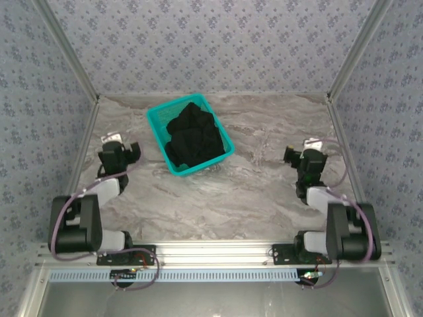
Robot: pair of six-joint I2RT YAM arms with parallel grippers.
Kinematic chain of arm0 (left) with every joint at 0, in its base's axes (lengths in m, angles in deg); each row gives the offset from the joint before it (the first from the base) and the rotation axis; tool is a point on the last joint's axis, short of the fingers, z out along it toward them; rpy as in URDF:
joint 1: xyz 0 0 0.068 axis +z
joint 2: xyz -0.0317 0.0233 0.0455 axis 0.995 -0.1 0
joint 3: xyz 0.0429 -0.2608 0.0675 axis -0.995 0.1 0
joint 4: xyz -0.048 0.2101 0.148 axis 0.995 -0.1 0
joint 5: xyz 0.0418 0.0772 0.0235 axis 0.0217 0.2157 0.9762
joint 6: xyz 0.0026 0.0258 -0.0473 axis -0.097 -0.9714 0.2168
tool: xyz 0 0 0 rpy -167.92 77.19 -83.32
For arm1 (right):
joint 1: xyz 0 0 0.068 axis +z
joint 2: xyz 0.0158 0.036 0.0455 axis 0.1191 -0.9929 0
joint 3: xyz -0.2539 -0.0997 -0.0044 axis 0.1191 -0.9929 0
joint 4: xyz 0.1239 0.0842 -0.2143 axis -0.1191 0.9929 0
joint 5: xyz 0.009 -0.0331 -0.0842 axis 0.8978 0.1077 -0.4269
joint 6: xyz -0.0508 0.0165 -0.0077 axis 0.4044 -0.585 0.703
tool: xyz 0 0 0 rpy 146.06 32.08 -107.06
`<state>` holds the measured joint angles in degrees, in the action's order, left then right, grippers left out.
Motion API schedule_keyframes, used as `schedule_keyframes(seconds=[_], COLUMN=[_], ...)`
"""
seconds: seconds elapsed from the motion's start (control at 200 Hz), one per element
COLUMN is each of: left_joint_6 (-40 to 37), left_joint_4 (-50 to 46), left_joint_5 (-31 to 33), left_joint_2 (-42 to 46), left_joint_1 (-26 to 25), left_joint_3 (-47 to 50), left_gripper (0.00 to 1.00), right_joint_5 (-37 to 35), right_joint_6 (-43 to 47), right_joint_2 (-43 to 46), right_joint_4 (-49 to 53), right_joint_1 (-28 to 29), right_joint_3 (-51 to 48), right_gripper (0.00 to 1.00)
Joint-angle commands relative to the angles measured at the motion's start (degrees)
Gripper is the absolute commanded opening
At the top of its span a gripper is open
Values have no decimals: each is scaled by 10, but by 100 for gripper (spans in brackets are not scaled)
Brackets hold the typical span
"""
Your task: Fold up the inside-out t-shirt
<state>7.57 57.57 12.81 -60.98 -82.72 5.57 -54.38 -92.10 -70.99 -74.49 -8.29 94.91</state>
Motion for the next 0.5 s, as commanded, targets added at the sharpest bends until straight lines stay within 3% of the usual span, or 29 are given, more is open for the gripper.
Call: schedule_keyframes(seconds=[0.0,0.06,0.155,0.235,0.305,0.375,0.495], left_joint_6=[98,90,27,-16,-55,-80,-94], left_joint_4=[-180,-179,-237,-379,-475,-512,-595], left_joint_5=[-61,-154,-218,-211,-188,-166,-216], left_joint_2=[46,40,1,-80,-155,-211,-325], left_joint_1=[-7,-56,-151,-209,-249,-271,-270], left_joint_3=[-91,-115,-191,-312,-393,-431,-542], left_gripper=[91,88,91,94,97,98,98], right_joint_5=[-78,30,99,84,81,105,152], right_joint_6=[-193,-159,-78,-48,-39,-53,-89], right_joint_2=[116,133,94,25,-6,-23,-55], right_joint_4=[231,229,291,386,391,384,406], right_joint_1=[-39,-24,91,173,221,240,247], right_joint_3=[69,85,153,240,262,270,295], right_gripper=[100,98,99,99,100,100,100])
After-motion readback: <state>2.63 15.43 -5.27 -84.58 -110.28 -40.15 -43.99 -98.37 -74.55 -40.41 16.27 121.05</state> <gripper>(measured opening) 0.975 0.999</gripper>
